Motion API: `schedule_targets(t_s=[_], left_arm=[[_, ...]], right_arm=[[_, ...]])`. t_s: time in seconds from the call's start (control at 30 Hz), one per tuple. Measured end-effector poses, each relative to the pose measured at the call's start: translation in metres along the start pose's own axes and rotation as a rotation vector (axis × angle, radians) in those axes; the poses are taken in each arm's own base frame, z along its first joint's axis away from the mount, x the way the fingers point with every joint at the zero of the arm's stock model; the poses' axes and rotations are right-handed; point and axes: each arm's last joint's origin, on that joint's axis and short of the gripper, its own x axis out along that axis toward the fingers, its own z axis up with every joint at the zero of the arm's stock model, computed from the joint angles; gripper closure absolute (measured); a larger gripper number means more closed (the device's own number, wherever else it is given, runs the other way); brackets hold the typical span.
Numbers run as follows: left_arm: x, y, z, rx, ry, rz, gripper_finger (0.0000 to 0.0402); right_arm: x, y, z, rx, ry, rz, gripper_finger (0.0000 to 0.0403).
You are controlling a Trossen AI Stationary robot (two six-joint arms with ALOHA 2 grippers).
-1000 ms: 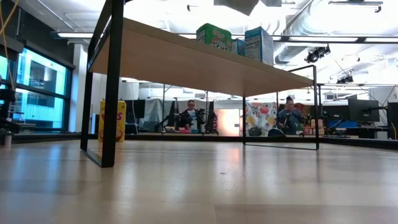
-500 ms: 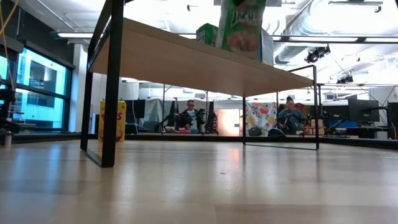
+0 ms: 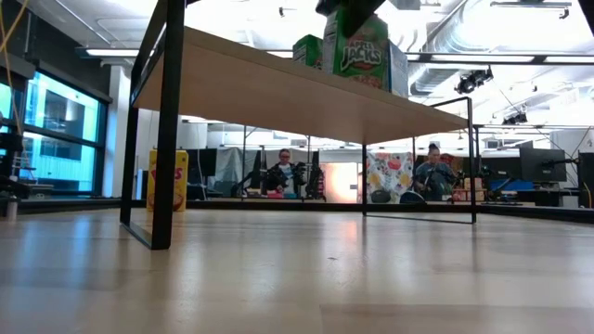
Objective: Stack cereal on shelf
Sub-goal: Put the green cereal box on the shelf aligned with the other green cereal box, then put the top yellow cereal box on the shelf
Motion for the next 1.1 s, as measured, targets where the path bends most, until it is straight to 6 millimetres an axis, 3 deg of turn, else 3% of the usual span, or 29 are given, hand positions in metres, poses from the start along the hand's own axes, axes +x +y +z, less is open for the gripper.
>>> schedule_targets(t_s=[0.2, 0.57, 0.77, 0.9, 1.1], left_arm=[[0.000, 0.000, 0.000, 0.000, 0.000, 0.000, 0.0211], [0.000, 0.000, 0.000, 0.000, 0.000, 0.000, 0.0211], [0.005, 0.000, -0.004, 0.005, 0.020, 0.007, 0.0211], [0.010, 0.000, -0.009, 0.010, 0.040, 0.013, 0.0211], [0.011, 0.000, -0.008, 0.008, 0.032, 0.011, 0.0211]], right_arm=[[0.000, -0.001, 0.001, 0.005, -0.008, -0.009, 0.0278], [0.000, -0.001, 0.002, -0.028, -0.018, -0.015, 0.0205], [-0.002, -0.001, 0.001, -0.053, -0.020, -0.016, 0.0194], [-0.013, 0.000, 0.000, -0.070, -0.040, -0.057, 0.0194], [-0.051, 0.001, 0.005, -0.051, -0.146, -0.126, 0.0194]])
